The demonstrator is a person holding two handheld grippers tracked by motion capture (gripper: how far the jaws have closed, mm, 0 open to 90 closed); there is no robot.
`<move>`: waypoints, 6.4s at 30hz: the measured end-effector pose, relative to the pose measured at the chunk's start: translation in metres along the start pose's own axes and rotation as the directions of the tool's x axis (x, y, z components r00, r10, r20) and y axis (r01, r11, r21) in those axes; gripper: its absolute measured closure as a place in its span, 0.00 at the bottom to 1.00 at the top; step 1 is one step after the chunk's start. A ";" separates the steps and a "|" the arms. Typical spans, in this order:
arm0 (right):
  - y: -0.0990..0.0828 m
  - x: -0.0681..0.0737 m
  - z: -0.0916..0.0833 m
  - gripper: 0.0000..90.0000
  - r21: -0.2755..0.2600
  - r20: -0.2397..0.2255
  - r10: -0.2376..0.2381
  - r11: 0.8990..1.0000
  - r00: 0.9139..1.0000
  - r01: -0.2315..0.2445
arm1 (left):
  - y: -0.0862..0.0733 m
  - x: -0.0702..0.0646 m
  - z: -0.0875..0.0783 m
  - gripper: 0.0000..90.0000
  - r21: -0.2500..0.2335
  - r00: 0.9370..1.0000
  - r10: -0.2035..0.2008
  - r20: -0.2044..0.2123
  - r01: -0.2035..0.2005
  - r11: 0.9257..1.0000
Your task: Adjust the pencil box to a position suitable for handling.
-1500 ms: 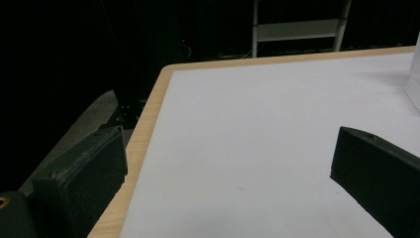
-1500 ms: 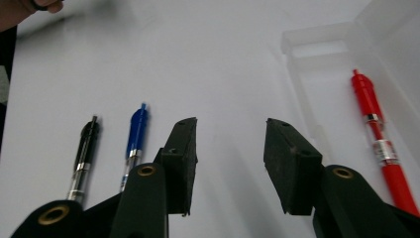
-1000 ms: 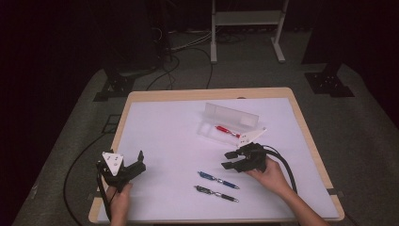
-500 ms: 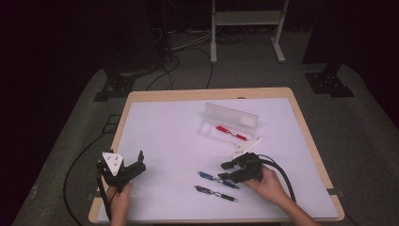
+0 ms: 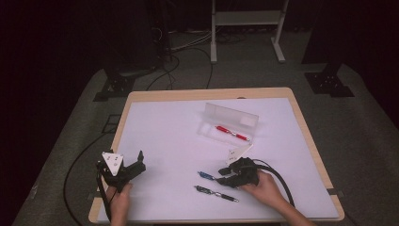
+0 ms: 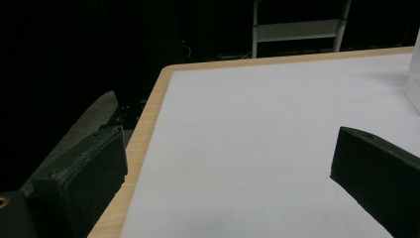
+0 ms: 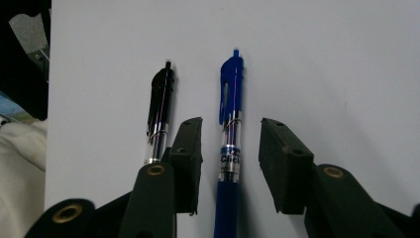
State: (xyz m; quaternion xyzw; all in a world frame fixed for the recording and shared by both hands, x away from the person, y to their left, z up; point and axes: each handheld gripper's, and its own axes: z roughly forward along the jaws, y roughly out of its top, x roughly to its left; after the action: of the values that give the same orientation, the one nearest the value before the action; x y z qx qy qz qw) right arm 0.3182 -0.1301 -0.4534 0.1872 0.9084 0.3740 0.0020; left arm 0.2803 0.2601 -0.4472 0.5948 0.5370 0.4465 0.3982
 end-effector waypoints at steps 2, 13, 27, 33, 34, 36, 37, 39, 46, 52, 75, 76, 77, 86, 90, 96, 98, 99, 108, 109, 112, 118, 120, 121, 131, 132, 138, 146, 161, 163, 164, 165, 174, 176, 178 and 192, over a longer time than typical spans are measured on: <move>-0.001 0.000 0.004 0.70 0.016 0.011 0.001 1.000 1.000 -0.001 | 0.000 0.000 0.000 0.00 -0.002 1.000 -0.001 0.000 0.001 1.000; -0.005 -0.001 0.012 0.80 0.027 0.018 0.011 1.000 1.000 -0.012 | 0.000 0.001 0.000 0.00 0.001 1.000 -0.002 0.001 0.002 1.000; -0.005 0.001 0.014 0.87 0.023 0.014 0.018 1.000 1.000 -0.018 | 0.000 0.001 0.001 0.00 0.000 1.000 -0.004 -0.001 0.004 1.000; -0.003 0.000 0.010 0.87 0.012 0.009 0.020 1.000 1.000 -0.020 | 0.000 0.001 0.001 0.00 0.000 1.000 -0.003 -0.003 0.003 1.000; -0.002 -0.001 0.009 0.87 0.009 0.012 0.023 1.000 1.000 -0.023 | 0.000 0.001 0.001 0.00 0.000 1.000 -0.003 -0.004 0.003 1.000; -0.001 -0.003 0.004 0.87 -0.004 0.011 0.026 1.000 1.000 -0.026 | 0.000 0.001 0.001 0.00 0.000 1.000 -0.003 -0.004 0.003 1.000; -0.001 -0.004 0.003 0.87 -0.007 0.015 0.025 1.000 1.000 -0.025 | 0.000 0.001 0.001 0.00 0.001 1.000 -0.003 -0.005 0.003 1.000; 0.000 -0.007 -0.002 0.87 -0.021 0.018 0.030 0.999 0.999 -0.030 | -0.001 0.001 0.001 0.00 0.002 1.000 -0.003 -0.005 0.003 1.000; 0.002 -0.016 -0.014 0.87 -0.031 0.043 0.036 0.999 0.998 -0.035 | 0.000 0.001 0.001 0.00 0.001 1.000 -0.002 -0.004 0.002 1.000; 0.010 -0.024 -0.022 0.87 -0.035 0.062 0.033 0.999 0.998 -0.031 | 0.000 0.001 0.001 0.00 0.000 1.000 -0.001 -0.005 0.001 1.000; 0.043 -0.070 -0.045 0.88 -0.072 0.116 0.052 0.996 0.992 -0.043 | 0.000 0.001 0.001 0.00 0.003 1.000 0.001 -0.004 -0.001 1.000; 0.044 -0.071 -0.045 0.88 -0.070 0.119 0.055 0.996 0.991 -0.047 | 0.000 0.001 0.001 0.00 -0.001 1.000 -0.001 -0.004 0.001 1.000; 0.045 -0.073 -0.045 0.88 -0.071 0.119 0.055 0.996 0.991 -0.047 | 0.000 0.001 0.001 0.00 0.000 1.000 -0.002 -0.005 0.002 1.000; 0.053 -0.087 -0.044 0.88 -0.070 0.128 0.057 0.996 0.990 -0.048 | 0.000 0.001 0.001 0.00 0.000 1.000 -0.002 -0.005 0.002 1.000; 0.054 -0.093 -0.043 0.88 -0.075 0.129 0.060 0.996 0.990 -0.050 | 0.000 0.001 0.001 0.00 -0.002 1.000 -0.003 -0.005 0.003 1.000; 0.055 -0.105 -0.037 0.88 -0.058 0.136 0.059 0.997 0.989 -0.052 | -0.001 0.000 0.001 0.00 -0.008 1.000 0.001 0.001 -0.001 1.000; 0.055 -0.110 -0.034 0.88 -0.049 0.142 0.063 0.997 0.988 -0.056 | 0.000 0.000 0.001 0.00 -0.004 1.000 0.001 0.001 -0.001 1.000; 0.055 -0.112 -0.033 0.88 -0.048 0.144 0.062 0.997 0.988 -0.055 | -0.001 0.001 0.001 0.00 -0.003 1.000 -0.005 -0.002 0.005 1.000; 0.049 -0.128 -0.026 0.87 -0.036 0.149 0.091 0.996 0.985 -0.087 | 0.000 0.001 0.001 0.00 -0.006 1.000 0.000 0.002 0.001 1.000; 0.048 -0.129 -0.025 0.88 -0.032 0.152 0.086 0.996 0.985 -0.082 | -0.001 0.001 0.001 0.00 -0.005 1.000 -0.001 0.003 0.001 1.000; 0.045 -0.134 -0.023 0.87 -0.025 0.149 0.099 0.995 0.984 -0.096 | -0.001 0.001 0.002 0.00 -0.002 1.000 -0.007 0.002 0.007 1.000; 0.038 -0.142 -0.018 0.88 -0.011 0.151 0.119 0.993 0.981 -0.119 | -0.001 0.001 0.002 0.00 -0.001 1.000 -0.008 0.003 0.008 1.000; 0.036 -0.144 -0.017 0.88 -0.004 0.156 0.116 0.993 0.981 -0.116 | -0.001 0.001 0.002 0.00 -0.002 1.000 -0.008 0.004 0.008 1.000; 0.036 -0.144 -0.017 0.87 -0.002 0.155 0.124 0.992 0.980 -0.125 | -0.001 0.001 0.001 0.00 -0.002 1.000 -0.008 0.004 0.008 1.000; 0.032 -0.148 -0.010 0.87 0.011 0.155 0.111 0.993 0.982 -0.114 | -0.001 0.001 0.001 0.00 -0.004 1.000 -0.017 0.005 0.017 1.000; 0.032 -0.148 -0.009 0.87 0.011 0.155 0.111 0.993 0.982 -0.114 | 0.000 0.001 0.001 0.00 -0.004 1.000 -0.016 0.004 0.016 1.000; 0.030 -0.149 -0.005 0.86 0.019 0.147 0.116 0.993 0.982 -0.120 | -0.001 0.002 0.001 0.00 -0.005 1.000 -0.018 0.002 0.018 1.000; 0.027 -0.149 -0.013 0.79 -0.011 0.134 0.138 0.990 0.981 -0.138 | -0.001 0.001 0.001 0.00 -0.006 1.000 -0.016 0.004 0.016 1.000; 0.029 -0.106 -0.037 0.65 -0.080 0.075 0.117 0.991 0.990 -0.111 | -0.001 0.002 0.000 0.00 -0.001 1.000 -0.017 -0.003 0.017 1.000; 0.028 -0.100 -0.037 0.63 -0.081 0.070 0.105 0.992 0.992 -0.099 | -0.001 0.002 0.000 0.00 0.003 1.000 -0.018 -0.004 0.018 1.000; 0.027 -0.095 -0.037 0.63 -0.081 0.066 0.099 0.992 0.993 -0.093 | -0.001 0.002 0.000 0.00 0.003 1.000 -0.017 -0.005 0.017 1.000; 0.027 -0.092 -0.038 0.63 -0.083 0.062 0.093 0.993 0.994 -0.088 | -0.001 0.002 0.000 0.00 0.002 1.000 -0.019 -0.004 0.019 1.000; 0.025 -0.067 -0.040 0.56 -0.099 0.031 0.076 0.992 0.997 -0.073 | -0.001 0.001 -0.001 0.00 -0.003 1.000 -0.022 0.001 0.022 1.000; 0.026 -0.062 -0.042 0.54 -0.107 0.031 0.072 0.992 0.997 -0.068 | -0.001 0.001 -0.001 0.00 0.000 1.000 -0.023 0.000 0.023 1.000; 0.026 -0.058 -0.042 0.53 -0.110 0.023 0.066 0.992 0.998 -0.063 | -0.001 0.002 -0.001 0.00 0.000 1.000 -0.023 0.000 0.023 1.000; 0.015 -0.020 -0.036 0.48 -0.095 0.028 0.007 0.995 1.000 -0.004 | -0.001 0.001 -0.001 0.00 -0.003 1.000 -0.020 0.000 0.020 1.000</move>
State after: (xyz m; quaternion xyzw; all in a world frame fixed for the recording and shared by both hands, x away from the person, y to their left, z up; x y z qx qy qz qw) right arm 0.3365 -0.1511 -0.4200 0.1946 0.8889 0.4140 0.0228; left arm 0.2791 0.2611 -0.4477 0.5886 0.5425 0.4433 0.4034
